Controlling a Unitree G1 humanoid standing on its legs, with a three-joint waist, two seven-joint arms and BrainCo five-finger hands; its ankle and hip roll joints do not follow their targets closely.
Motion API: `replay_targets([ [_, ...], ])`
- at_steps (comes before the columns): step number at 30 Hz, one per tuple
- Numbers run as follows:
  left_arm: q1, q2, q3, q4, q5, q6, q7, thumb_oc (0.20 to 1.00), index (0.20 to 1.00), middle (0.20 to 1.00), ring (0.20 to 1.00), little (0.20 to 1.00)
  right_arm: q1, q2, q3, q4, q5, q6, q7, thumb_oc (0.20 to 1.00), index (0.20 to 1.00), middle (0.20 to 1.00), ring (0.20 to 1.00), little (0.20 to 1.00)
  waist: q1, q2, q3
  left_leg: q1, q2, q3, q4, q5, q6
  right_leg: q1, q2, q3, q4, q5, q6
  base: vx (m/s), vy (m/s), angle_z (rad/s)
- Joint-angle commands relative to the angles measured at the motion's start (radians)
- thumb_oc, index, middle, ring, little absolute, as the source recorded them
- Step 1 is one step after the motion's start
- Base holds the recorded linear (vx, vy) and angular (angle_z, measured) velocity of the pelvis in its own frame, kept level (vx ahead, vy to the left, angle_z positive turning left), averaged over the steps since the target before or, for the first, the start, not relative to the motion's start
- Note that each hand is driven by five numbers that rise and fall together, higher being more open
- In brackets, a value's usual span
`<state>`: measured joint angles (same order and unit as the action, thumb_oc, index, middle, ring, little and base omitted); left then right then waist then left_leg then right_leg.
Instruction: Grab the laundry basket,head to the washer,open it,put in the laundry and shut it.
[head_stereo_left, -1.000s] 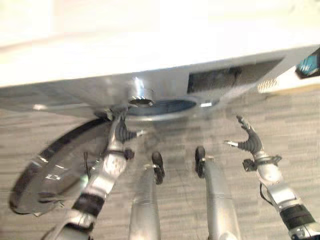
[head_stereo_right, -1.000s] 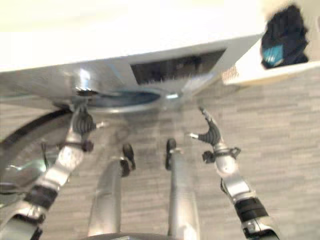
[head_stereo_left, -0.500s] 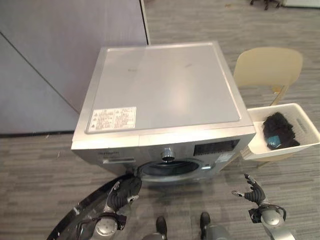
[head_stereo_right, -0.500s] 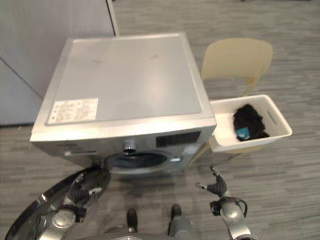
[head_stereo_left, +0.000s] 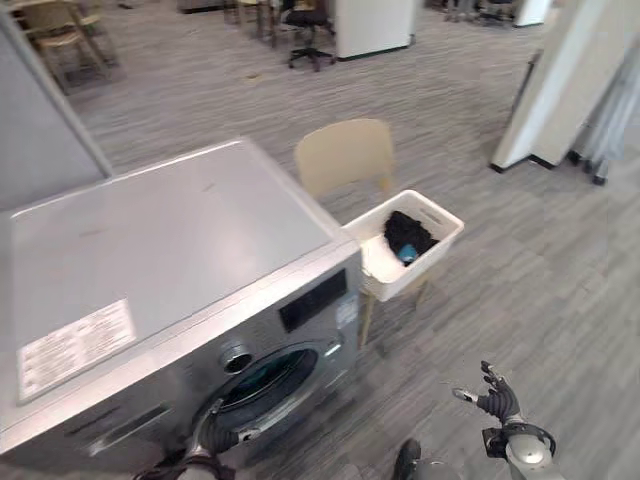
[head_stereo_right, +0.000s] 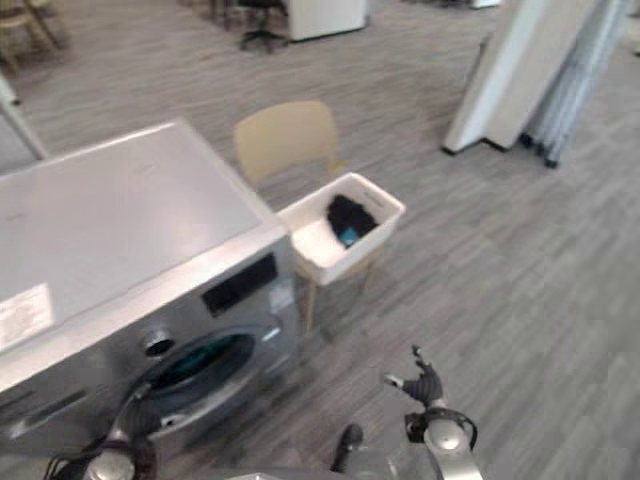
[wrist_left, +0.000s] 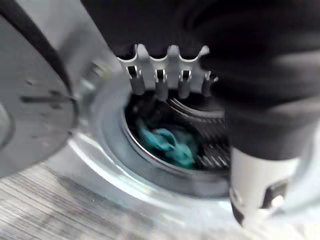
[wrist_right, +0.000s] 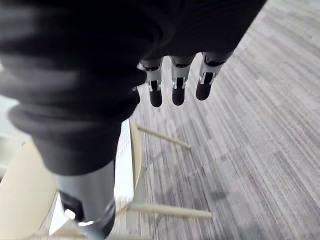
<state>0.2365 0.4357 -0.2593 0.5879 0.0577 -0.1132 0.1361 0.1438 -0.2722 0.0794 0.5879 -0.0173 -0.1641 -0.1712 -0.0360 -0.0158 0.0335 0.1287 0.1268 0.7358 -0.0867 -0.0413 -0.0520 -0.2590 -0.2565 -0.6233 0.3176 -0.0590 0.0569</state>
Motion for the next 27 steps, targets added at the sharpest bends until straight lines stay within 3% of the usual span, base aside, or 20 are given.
replay_targets([
  [1, -0.161, -0.058, -0.031, -0.09, 0.049, -0.067, -0.033, 1.0, 1.0, 1.0, 1.0, 1.0, -0.028, -0.047, -0.012, -0.086, 0.042, -0.025, -0.025, 1.0, 1.0, 1.0, 1.0, 1.0, -0.033, 0.008, 0.052, -0.025, -0.033, -0.191, 0.056, -0.05, 0.029, 0.101, 0.028, 0.078, -0.216, 0.114, 0.112, 0.17, -0.3, -1.33],
  [4, -0.162, -0.069, -0.052, -0.091, 0.055, -0.072, -0.045, 1.0, 1.0, 1.0, 1.0, 1.0, -0.016, -0.062, -0.003, -0.088, 0.048, -0.028, -0.029, 1.0, 1.0, 1.0, 1.0, 1.0, -0.048, 0.018, 0.049, -0.026, 0.011, -0.17, 0.166, -0.069, 0.007, 0.131, 0.067, 0.133, -0.279, 0.09, 0.094, 0.13, -0.231, -1.12],
  [5, -0.163, -0.079, -0.055, -0.098, 0.044, -0.069, -0.044, 1.0, 1.0, 1.0, 1.0, 1.0, -0.019, -0.08, 0.007, -0.092, 0.05, -0.025, -0.026, 1.0, 1.0, 1.0, 1.0, 1.0, -0.04, 0.025, 0.063, -0.057, 0.069, -0.19, 0.306, -0.031, -0.022, 0.161, 0.111, 0.171, -0.307, 0.068, 0.065, 0.15, -0.28, -0.95],
  [6, -0.164, -0.08, -0.055, -0.098, 0.043, -0.069, -0.044, 1.0, 1.0, 1.0, 1.0, 1.0, -0.02, -0.081, 0.007, -0.091, 0.05, -0.025, -0.026, 1.0, 1.0, 1.0, 1.0, 1.0, -0.037, 0.027, 0.065, -0.061, 0.079, -0.19, 0.32, -0.033, -0.03, 0.163, 0.118, 0.173, -0.311, 0.067, 0.06, 0.14, -0.27, -0.91],
  [7, -0.167, -0.084, -0.057, -0.097, 0.034, -0.071, -0.042, 1.0, 1.0, 1.0, 1.0, 1.0, -0.028, -0.096, 0.011, -0.086, 0.046, -0.021, -0.032, 1.0, 1.0, 1.0, 1.0, 1.0, -0.022, 0.03, 0.08, -0.103, 0.104, -0.24, 0.422, 0.008, -0.046, 0.174, 0.136, 0.187, -0.317, 0.058, 0.043, 0.05, -0.167, -0.85],
  [8, -0.167, -0.084, -0.053, -0.1, 0.025, -0.073, -0.029, 1.0, 1.0, 1.0, 1.0, 1.0, -0.041, -0.108, 0.027, -0.087, 0.038, -0.015, -0.033, 1.0, 1.0, 1.0, 1.0, 1.0, -0.003, 0.034, 0.092, -0.146, 0.097, -0.321, 0.483, 0.029, -0.049, 0.176, 0.154, 0.207, -0.317, 0.047, 0.028, 0.08, -0.173, -1.1],
  [9, -0.166, -0.085, -0.053, -0.102, 0.02, -0.072, -0.022, 1.0, 1.0, 1.0, 1.0, 1.0, -0.051, -0.116, 0.037, -0.092, 0.034, -0.012, -0.034, 1.0, 1.0, 1.0, 1.0, 1.0, 0.015, 0.033, 0.096, -0.182, 0.051, -0.398, 0.489, 0.008, -0.031, 0.178, 0.163, 0.231, -0.325, 0.039, 0.025, 0.05, -0.079, -0.99],
  [10, -0.166, -0.085, -0.054, -0.101, 0.019, -0.072, -0.021, 1.0, 1.0, 1.0, 1.0, 1.0, -0.051, -0.116, 0.037, -0.092, 0.034, -0.011, -0.034, 1.0, 1.0, 1.0, 1.0, 1.0, 0.013, 0.034, 0.094, -0.187, 0.051, -0.4, 0.493, 0.005, -0.03, 0.176, 0.163, 0.229, -0.325, 0.038, 0.025, 0.11, -0.042, -1.23],
  [11, -0.156, -0.097, -0.057, -0.089, 0.03, -0.063, -0.007, 1.0, 1.0, 1.0, 1.0, 1.0, -0.063, -0.124, 0.064, -0.101, 0.023, -0.006, -0.023, 1.0, 1.0, 1.0, 1.0, 1.0, 0.041, 0.02, 0.109, -0.277, -0.051, -0.503, 0.453, -0.059, 0.017, 0.186, 0.157, 0.294, -0.338, 0.035, 0.033, 0.08, -0.009, -1.23],
  [13, -0.154, -0.099, -0.056, -0.087, 0.035, -0.06, -0.005, 1.0, 1.0, 1.0, 1.0, 1.0, -0.065, -0.126, 0.066, -0.099, 0.018, -0.004, -0.025, 1.0, 1.0, 1.0, 1.0, 1.0, 0.052, 0.018, 0.115, -0.301, -0.068, -0.512, 0.418, -0.072, 0.025, 0.196, 0.158, 0.311, -0.339, 0.03, 0.038, 0.15, -0.009, -1.46],
  [16, -0.149, -0.1, -0.053, -0.081, 0.042, -0.058, -0.008, 1.0, 1.0, 1.0, 1.0, 1.0, -0.071, -0.129, 0.074, -0.084, 0.008, -0.003, -0.027, 1.0, 1.0, 1.0, 1.0, 1.0, 0.071, 0.023, 0.123, -0.335, -0.095, -0.531, 0.34, -0.031, 0.026, 0.219, 0.175, 0.338, -0.347, 0.022, 0.045, 0.17, 0.003, -0.69],
  [18, -0.158, -0.097, -0.05, -0.071, 0.048, -0.053, -0.011, 1.0, 1.0, 1.0, 1.0, 1.0, -0.085, -0.133, 0.081, -0.066, -0.001, 0.0, -0.037, 1.0, 1.0, 1.0, 1.0, 1.0, 0.106, 0.041, 0.132, -0.416, -0.131, -0.536, 0.203, 0.108, 0.002, 0.271, 0.234, 0.387, -0.368, -0.006, 0.036, 0.3, -0.005, -0.26],
  [20, -0.159, -0.098, -0.05, -0.071, 0.046, -0.051, -0.013, 1.0, 1.0, 1.0, 1.0, 1.0, -0.088, -0.133, 0.083, -0.066, 0.0, -0.001, -0.04, 1.0, 1.0, 1.0, 1.0, 1.0, 0.115, 0.046, 0.134, -0.433, -0.127, -0.519, 0.188, 0.138, -0.005, 0.289, 0.248, 0.393, -0.37, -0.019, 0.032, 0.26, 0.027, -0.36],
  [23, -0.144, -0.101, -0.032, -0.076, 0.04, -0.046, -0.013, 1.0, 1.0, 1.0, 1.0, 1.0, -0.08, -0.126, 0.083, -0.072, -0.01, 0.001, -0.034, 1.0, 1.0, 1.0, 1.0, 1.0, 0.129, 0.042, 0.122, -0.4, -0.12, -0.494, 0.153, 0.127, 0.021, 0.337, 0.26, 0.424, -0.368, -0.056, 0.028, 0.36, 0.091, -0.43],
  [27, -0.124, -0.094, -0.018, -0.063, 0.029, -0.035, -0.009, 1.0, 1.0, 1.0, 1.0, 1.0, -0.081, -0.107, 0.093, -0.052, -0.031, 0.007, -0.022, 1.0, 1.0, 1.0, 1.0, 1.0, 0.158, 0.0, 0.103, -0.382, -0.118, -0.499, 0.202, 0.083, 0.051, 0.368, 0.219, 0.424, -0.289, -0.095, 0.048, 0.3, 0.077, -0.34],
])
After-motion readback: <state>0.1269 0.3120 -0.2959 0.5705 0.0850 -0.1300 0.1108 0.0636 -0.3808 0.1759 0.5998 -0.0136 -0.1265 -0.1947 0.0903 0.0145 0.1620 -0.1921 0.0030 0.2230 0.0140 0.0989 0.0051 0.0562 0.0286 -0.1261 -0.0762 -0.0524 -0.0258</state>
